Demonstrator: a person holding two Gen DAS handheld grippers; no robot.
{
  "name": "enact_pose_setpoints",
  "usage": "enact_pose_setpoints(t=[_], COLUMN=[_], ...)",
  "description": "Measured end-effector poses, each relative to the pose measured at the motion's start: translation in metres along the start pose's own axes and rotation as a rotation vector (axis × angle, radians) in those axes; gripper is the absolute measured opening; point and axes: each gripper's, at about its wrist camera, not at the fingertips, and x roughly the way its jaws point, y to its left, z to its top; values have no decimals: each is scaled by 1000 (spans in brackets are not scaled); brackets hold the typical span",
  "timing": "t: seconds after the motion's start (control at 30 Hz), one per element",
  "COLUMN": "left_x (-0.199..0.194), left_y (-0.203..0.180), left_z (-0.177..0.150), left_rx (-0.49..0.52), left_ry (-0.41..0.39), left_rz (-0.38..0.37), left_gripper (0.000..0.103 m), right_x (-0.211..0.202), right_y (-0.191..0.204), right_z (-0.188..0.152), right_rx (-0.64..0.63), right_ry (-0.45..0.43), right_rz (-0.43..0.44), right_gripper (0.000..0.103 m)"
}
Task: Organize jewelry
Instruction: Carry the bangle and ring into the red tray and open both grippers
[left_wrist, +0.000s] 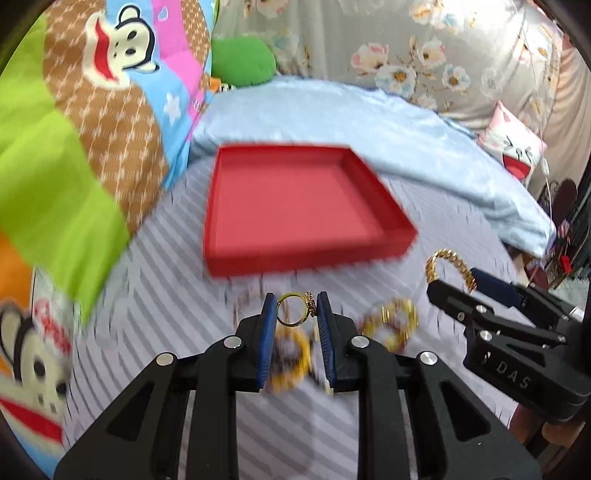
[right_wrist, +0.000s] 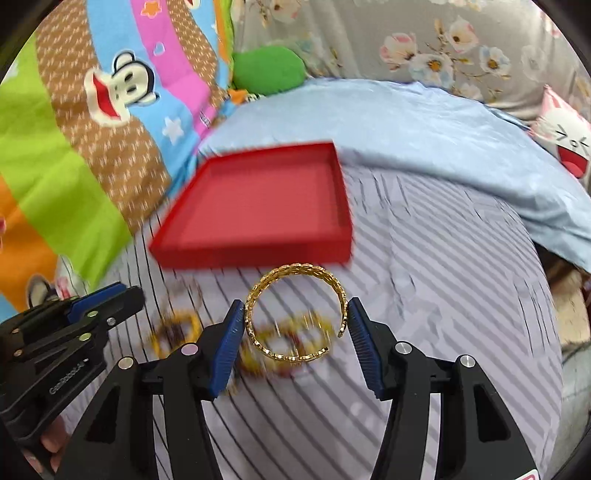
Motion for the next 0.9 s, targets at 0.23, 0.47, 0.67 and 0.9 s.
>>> enact_pose_setpoints(t=[0.23, 0.47, 0.67, 0.9], left_x=[59, 134, 188, 221], left_y=[14, 24, 33, 40], left_z=[93, 144, 165, 172], left_rx=[9, 19, 4, -2], left_ry=[-20, 27, 104, 157], left_rz=[10, 31, 30, 41], left_gripper=[22, 22, 21, 20], right_x=[55, 137, 188, 216], right_y=[14, 10, -2, -6], right_z=[84, 139, 158, 164], right_rx=[-44, -40, -16, -28], right_ry=[-12, 60, 128, 170], right_rz=[14, 3, -6, -24], right_gripper=[55, 55, 55, 56])
